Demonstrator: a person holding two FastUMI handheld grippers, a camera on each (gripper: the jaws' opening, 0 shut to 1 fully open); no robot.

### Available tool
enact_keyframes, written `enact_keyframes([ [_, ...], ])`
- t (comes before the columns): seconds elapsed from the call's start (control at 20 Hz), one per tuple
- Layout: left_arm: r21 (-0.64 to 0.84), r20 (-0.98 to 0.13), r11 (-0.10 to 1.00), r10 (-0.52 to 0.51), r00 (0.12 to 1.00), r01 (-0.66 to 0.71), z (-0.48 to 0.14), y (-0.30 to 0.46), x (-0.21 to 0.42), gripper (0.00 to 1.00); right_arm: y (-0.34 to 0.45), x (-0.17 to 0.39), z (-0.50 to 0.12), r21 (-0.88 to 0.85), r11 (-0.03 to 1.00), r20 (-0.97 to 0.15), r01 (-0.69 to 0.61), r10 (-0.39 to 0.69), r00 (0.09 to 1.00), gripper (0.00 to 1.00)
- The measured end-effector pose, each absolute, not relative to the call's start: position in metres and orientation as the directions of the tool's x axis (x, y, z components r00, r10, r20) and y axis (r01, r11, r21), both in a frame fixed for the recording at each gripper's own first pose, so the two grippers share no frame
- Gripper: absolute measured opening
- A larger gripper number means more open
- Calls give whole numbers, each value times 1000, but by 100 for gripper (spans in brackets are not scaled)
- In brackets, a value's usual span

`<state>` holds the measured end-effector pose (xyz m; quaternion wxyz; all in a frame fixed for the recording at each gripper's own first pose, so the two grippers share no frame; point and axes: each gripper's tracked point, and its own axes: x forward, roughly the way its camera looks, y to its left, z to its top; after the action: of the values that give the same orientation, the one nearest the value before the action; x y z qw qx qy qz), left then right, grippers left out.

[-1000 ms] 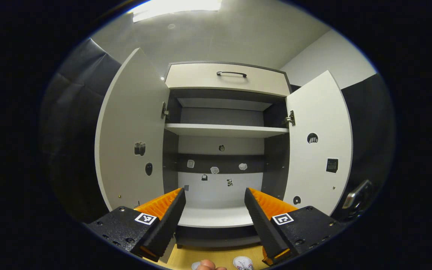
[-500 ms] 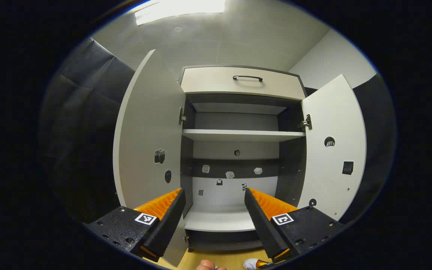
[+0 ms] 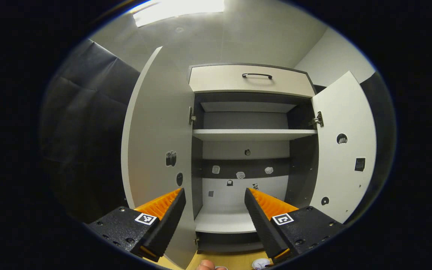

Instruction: Grab one shoe with the right hand and put it into the shoe cabinet, grab the other shoe with the left hand and put it into the shoe cabinet; then close the right door with the right hand and the left door with the left hand.

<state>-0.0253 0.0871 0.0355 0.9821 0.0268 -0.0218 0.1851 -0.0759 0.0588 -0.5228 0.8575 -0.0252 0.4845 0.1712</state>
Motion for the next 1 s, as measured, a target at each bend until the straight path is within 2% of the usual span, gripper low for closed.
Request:
enact_keyframes([
  [0.05, 44, 53, 929, 365, 930, -367, 36, 89, -25, 92, 60, -78, -532, 127, 942, -851, -311, 264, 453, 73],
  [0.2, 46, 51, 926, 373, 926, -376, 34, 95, -23, 92, 61, -81, -550, 140, 947, -877, -291, 254, 407, 73],
  [0.25, 49, 51, 924, 377, 925, -379, 33, 97, -22, 96, 59, -80, -556, 127, 948, -882, -292, 243, 404, 72],
  [0.3, 52, 50, 923, 380, 924, -382, 33, 99, -21, 96, 59, -79, -560, 118, 948, -886, -295, 235, 400, 70],
  [0.35, 54, 49, 921, 383, 923, -385, 32, 101, -21, 92, 59, -79, -564, 110, 949, -890, -297, 227, 395, 72],
  [0.4, 54, 49, 920, 386, 921, -388, 32, 103, -20, 92, 60, -78, -568, 101, 948, -895, -300, 218, 389, 70],
  [0.5, 53, 48, 919, 389, 920, -392, 31, 106, -19, 92, 59, -77, -577, 66, 947, -901, -315, 193, 389, 72],
  [0.55, 54, 48, 918, 392, 919, -394, 31, 108, -18, 92, 45, -72, -581, 0, 947, -904, -320, 137, 405, 56],
  [0.6, 56, 49, 916, 394, 918, -397, 31, 109, -18, 96, 43, -69, -583, -12, 947, -897, -322, 132, 421, 40],
  [0.65, 56, 52, 915, 396, 917, -399, 31, 111, -18, 96, 47, -71, -582, -18, 945, -896, -327, 130, 425, 23],
  [0.7, 54, 53, 915, 396, 917, -399, 30, 112, -17, 96, 46, -69, -584, -19, 944, -894, -329, 131, 428, 25],
  [0.75, 54, 51, 916, 394, 918, -397, 30, 111, -16, 92, 46, -70, -582, -17, 948, -897, -318, 126, 423, 18],
  [0.8, 54, 48, 918, 390, 919, -393, 28, 111, -15, 92, 47, -72, -574, 9, 954, -906, -301, 135, 402, 18],
  [0.85, 56, 44, 920, 387, 921, -389, 26, 111, -14, 92, 50, -67, -585, 29, 962, -901, -273, 144, 410, 4],
  [0.9, 57, 43, 921, 384, 922, -386, 25, 111, -13, 96, 49, -67, -586, 48, 963, -901, -265, 156, 405, 4],
  [1.0, 56, 37, 924, 377, 926, -378, 23, 111, -10, 93, 46, -65, -573, 78, 971, -891, -225, 169, 421, 4],
])
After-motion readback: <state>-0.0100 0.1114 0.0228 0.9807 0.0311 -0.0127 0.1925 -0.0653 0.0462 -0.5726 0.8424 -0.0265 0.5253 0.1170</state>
